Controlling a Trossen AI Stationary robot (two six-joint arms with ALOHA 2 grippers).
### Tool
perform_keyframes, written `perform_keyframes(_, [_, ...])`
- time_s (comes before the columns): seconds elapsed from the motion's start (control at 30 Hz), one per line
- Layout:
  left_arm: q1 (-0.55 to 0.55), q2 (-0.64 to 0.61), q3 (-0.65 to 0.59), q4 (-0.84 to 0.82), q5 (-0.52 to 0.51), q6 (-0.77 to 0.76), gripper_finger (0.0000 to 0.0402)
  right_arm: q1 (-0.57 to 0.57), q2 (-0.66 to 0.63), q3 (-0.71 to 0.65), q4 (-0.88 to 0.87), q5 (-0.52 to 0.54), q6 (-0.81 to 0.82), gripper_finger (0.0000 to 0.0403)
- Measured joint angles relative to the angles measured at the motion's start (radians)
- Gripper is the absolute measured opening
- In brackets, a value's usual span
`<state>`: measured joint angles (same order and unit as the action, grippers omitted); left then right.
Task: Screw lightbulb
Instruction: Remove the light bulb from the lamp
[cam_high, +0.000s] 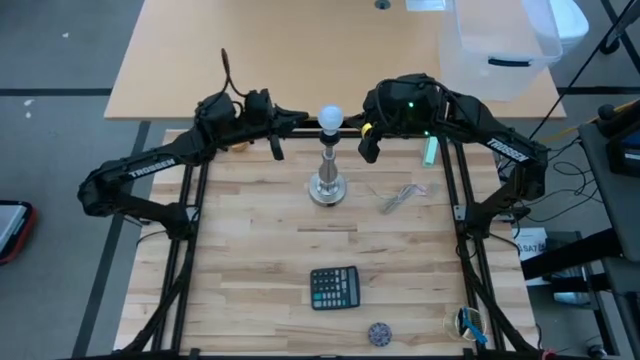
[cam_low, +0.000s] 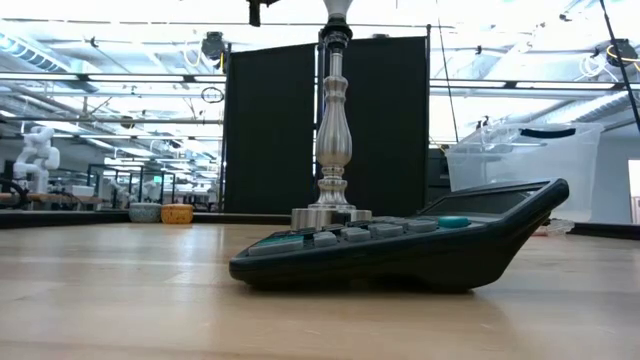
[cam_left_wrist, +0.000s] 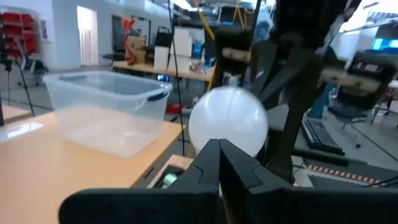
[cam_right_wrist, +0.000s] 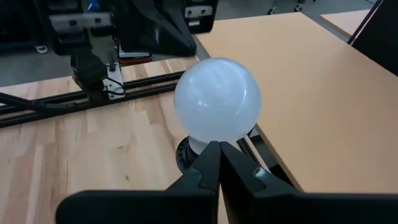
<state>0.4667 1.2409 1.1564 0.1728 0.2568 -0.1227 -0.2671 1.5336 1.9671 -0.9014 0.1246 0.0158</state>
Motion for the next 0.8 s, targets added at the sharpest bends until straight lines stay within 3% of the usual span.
perform_keyframes(0.17, [0.013, -0.005, 0.014, -0.012, 0.006, -0.001, 0.0008, 0.0, -0.003, 0.0, 0.0, 0.003, 0.0, 0.0])
perform_keyframes(0.5, [0.026, -0.002, 0.02, -0.05, 0.015, -0.03, 0.0091, 0.001, -0.003, 0.0, 0.004, 0.001, -0.008, 0.0])
perform_keyframes(0.8, [0.004, 0.036, 0.024, -0.047, 0.013, -0.113, 0.0096, 0.0, -0.002, 0.0, 0.009, 0.005, -0.019, 0.0])
